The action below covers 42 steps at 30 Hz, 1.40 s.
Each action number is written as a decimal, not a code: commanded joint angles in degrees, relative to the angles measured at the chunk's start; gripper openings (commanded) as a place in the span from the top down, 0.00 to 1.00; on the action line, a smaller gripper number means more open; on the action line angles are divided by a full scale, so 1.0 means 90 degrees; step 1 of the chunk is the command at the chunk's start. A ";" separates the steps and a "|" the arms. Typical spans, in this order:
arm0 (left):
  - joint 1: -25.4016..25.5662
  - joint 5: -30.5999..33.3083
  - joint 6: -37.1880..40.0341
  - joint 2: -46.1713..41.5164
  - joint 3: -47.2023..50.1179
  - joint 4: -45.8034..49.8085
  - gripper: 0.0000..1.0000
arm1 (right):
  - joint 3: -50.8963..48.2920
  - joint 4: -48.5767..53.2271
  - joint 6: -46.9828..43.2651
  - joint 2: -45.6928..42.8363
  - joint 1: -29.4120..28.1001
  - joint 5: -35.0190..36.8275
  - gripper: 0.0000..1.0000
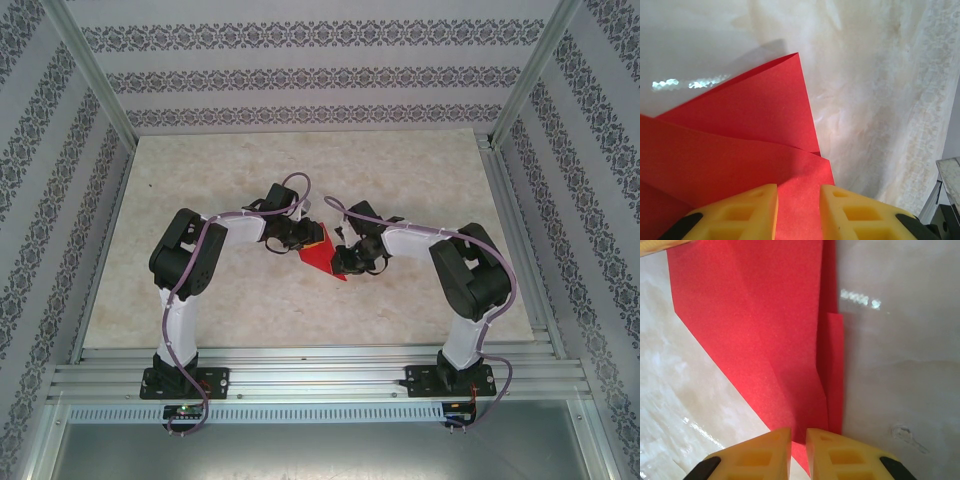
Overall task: Fold a paper plane with a square sheet of paper (fold left side to right side)
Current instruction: Fourth fold the wing at the center of the table.
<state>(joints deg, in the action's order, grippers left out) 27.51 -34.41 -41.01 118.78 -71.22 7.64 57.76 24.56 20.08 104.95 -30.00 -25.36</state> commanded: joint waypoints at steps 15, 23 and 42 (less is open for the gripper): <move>-0.0284 0.0093 0.0437 -0.0163 -0.0399 0.0727 0.67 | -0.0944 -0.0142 0.0252 0.0561 0.0270 -0.0406 0.84; -0.0292 -0.0131 0.0416 -0.1163 -0.0112 0.0494 0.65 | -0.0764 -0.0004 0.0249 0.0616 0.0259 -0.0292 0.85; 0.0820 -0.0395 -0.0638 -0.0585 0.0712 -0.0978 0.79 | -0.0591 0.0167 0.0202 0.0732 0.0169 -0.0120 0.86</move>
<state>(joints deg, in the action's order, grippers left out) 33.69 -37.21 -44.95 112.38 -64.99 2.37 55.13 20.10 21.52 106.19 -26.89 -33.54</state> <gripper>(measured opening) 0.209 0.143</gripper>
